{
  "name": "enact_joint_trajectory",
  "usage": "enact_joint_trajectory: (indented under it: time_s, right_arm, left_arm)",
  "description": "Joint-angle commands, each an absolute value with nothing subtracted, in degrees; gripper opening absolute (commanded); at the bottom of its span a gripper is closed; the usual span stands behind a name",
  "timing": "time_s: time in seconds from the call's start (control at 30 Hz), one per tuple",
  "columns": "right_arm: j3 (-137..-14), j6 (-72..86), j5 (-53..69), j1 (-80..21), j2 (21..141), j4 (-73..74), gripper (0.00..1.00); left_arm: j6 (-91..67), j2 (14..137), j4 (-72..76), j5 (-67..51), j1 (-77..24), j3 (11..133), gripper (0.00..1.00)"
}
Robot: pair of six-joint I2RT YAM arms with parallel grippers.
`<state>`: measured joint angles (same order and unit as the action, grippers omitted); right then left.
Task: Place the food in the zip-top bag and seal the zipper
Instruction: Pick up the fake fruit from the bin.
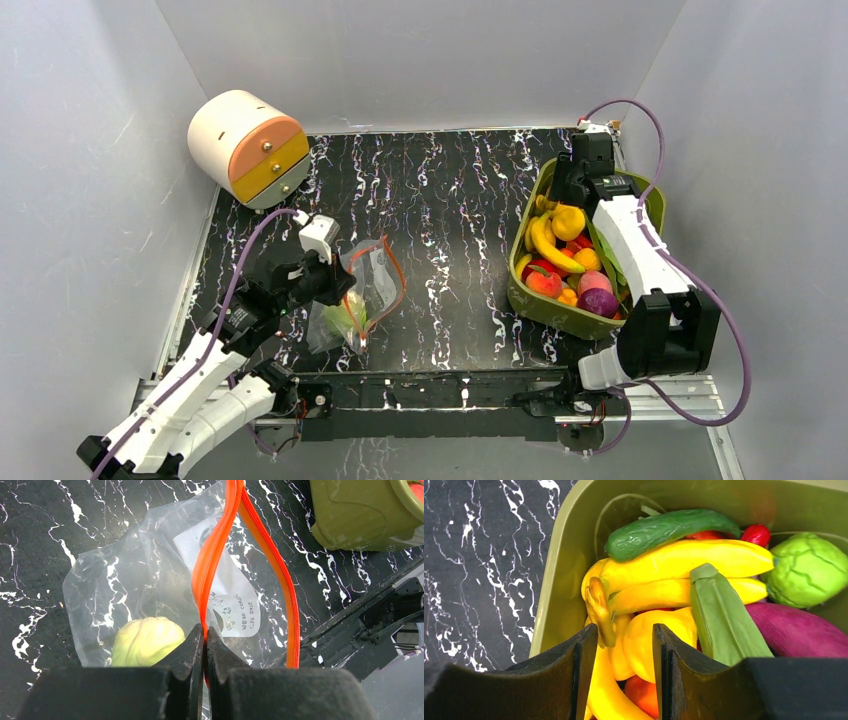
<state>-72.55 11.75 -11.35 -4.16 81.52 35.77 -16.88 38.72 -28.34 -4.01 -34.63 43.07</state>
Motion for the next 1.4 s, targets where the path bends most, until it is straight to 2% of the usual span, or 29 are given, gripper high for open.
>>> enact_joint_trajectory:
  time_s: [0.0, 0.27, 0.47, 0.7, 0.87, 1.37]
  right_arm:
    - [-74.0, 9.7, -2.9, -2.7, 82.1, 31.2, 0.42]
    - [-71.6, 9.7, 2.3, -1.7, 84.0, 29.2, 0.37]
    - [-70.3, 9.7, 1.5, -1.7, 83.0, 28.7, 0.3]
    - [-70.4, 9.1, 2.0, -1.7, 81.7, 28.5, 0.16]
    - [-70.5, 9.1, 2.7, -1.7, 80.5, 28.6, 0.01]
    - [-71.5, 10.5, 5.3, -1.7, 76.7, 28.9, 0.0]
  left_arm:
    - [-16.3, 37.8, -28.3, -3.3, -34.7, 43.1, 0.0]
    - [-16.4, 37.1, -28.3, -2.8, -34.7, 42.9, 0.0]
    - [-16.4, 37.1, -28.3, -2.8, -34.7, 42.9, 0.0]
    - [-16.4, 37.1, -28.4, -2.7, -34.7, 42.9, 0.0]
    - [-16.5, 36.9, -28.4, -2.6, -34.7, 42.8, 0.0]
    - [-16.4, 37.3, -28.3, -2.8, -34.8, 42.7, 0.0]
